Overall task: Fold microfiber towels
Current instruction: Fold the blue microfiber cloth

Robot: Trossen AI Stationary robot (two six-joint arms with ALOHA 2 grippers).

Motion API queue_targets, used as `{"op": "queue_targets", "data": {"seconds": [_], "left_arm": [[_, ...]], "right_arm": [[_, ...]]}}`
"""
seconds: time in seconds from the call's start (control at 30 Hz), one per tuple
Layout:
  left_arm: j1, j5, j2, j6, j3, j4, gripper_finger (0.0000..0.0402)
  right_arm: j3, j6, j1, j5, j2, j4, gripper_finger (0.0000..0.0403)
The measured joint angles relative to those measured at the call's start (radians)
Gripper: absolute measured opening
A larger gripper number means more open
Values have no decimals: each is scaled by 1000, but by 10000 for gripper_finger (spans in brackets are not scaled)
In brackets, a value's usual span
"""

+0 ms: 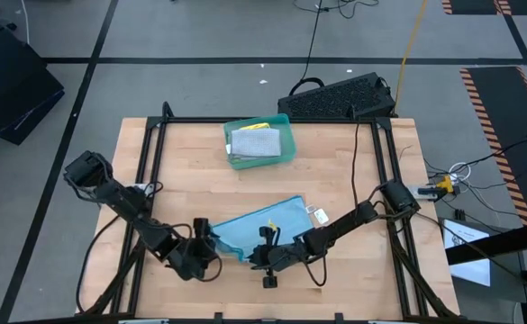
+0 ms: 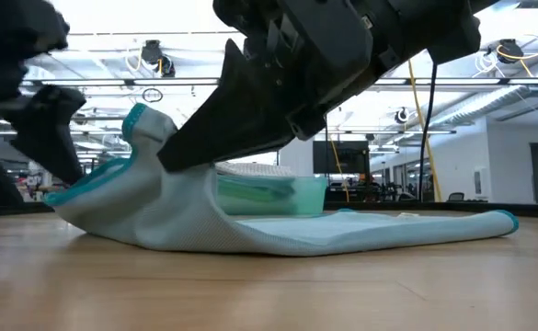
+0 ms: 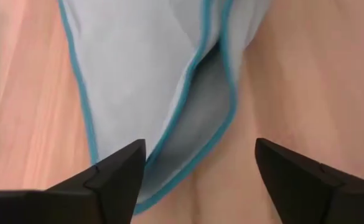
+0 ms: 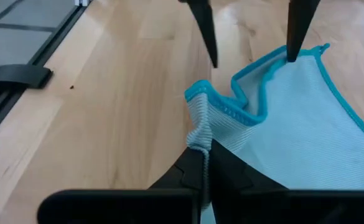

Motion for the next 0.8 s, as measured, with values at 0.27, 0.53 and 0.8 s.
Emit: {"op": "queue_targets", "data": {"seconds": [0.27,0.53,0.8], "left_arm": [[-22,-122,0,90,-33,-24,248],[-7,-72,0,118,-42,-101,201],[-1,-119,0,96,-105,-65,182]], "right_arm": [[0,-8,-6,0,0,-4,5],[0,-7,-9,0,0,-3,5],[0,-4,-9,-1,0,-3,4]]}}
